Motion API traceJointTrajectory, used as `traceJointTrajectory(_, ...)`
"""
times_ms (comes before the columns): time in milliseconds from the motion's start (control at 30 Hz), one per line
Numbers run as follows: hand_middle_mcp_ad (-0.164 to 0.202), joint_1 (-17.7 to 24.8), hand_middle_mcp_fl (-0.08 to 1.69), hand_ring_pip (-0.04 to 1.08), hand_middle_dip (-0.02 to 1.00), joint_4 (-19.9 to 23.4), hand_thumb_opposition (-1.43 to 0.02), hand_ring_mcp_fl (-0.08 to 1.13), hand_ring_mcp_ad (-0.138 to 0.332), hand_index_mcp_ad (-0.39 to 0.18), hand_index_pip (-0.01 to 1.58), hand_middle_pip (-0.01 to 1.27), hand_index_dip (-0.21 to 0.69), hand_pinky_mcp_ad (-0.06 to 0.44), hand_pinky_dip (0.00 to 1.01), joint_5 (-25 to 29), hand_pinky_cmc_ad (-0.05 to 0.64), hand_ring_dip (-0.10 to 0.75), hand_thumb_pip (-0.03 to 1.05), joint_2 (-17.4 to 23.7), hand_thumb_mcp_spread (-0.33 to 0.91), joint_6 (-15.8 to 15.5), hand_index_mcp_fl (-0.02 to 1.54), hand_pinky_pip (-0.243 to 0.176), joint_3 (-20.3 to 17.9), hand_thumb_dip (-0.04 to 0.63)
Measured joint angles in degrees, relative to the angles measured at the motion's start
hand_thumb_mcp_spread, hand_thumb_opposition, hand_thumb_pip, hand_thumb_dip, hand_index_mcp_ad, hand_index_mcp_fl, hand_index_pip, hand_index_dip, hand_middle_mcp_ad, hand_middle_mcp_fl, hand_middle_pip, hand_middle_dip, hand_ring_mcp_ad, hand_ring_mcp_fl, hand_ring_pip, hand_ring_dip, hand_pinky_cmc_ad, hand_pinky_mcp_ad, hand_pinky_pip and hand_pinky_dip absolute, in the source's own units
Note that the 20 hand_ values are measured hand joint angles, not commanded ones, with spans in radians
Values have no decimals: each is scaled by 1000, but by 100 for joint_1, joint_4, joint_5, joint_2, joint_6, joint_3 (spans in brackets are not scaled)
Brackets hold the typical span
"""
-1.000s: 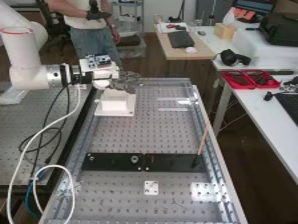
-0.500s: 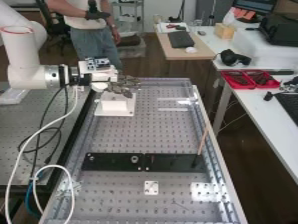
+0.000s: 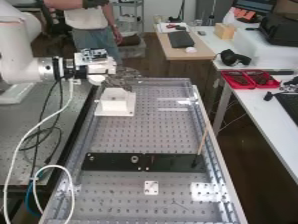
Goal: Grab the larger nut and place it in the white container
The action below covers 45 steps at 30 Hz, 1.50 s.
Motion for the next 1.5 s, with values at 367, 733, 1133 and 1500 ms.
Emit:
traceJointTrajectory(367, 79, -725, 5, 89, 269, -716, -728, 0, 169, -157, 305, 117, -10, 318, 702, -57, 382, 182, 485, 749, 113, 81, 12, -124, 383, 82)
traceJointTrajectory(733, 89, -1523, 5, 77, 265, -1215, -728, 0, 195, -126, 115, 120, -26, 360, 625, 102, 463, 166, 456, 772, 105, -129, 9, -129, 1190, 37)
traceJointTrajectory(1133, 93, -1707, 12, 80, 258, -1431, -789, 0, 197, -122, 105, 126, -101, 358, 557, 1185, 468, 171, 564, 206, 84, -270, 23, -136, 1958, 37)
traceJointTrajectory(1500, 93, -1668, 12, 80, 258, -1865, -806, 0, 194, -120, 106, 126, -131, 358, 557, 1355, 468, 171, 632, -142, 63, -404, 24, -136, 2334, 49)
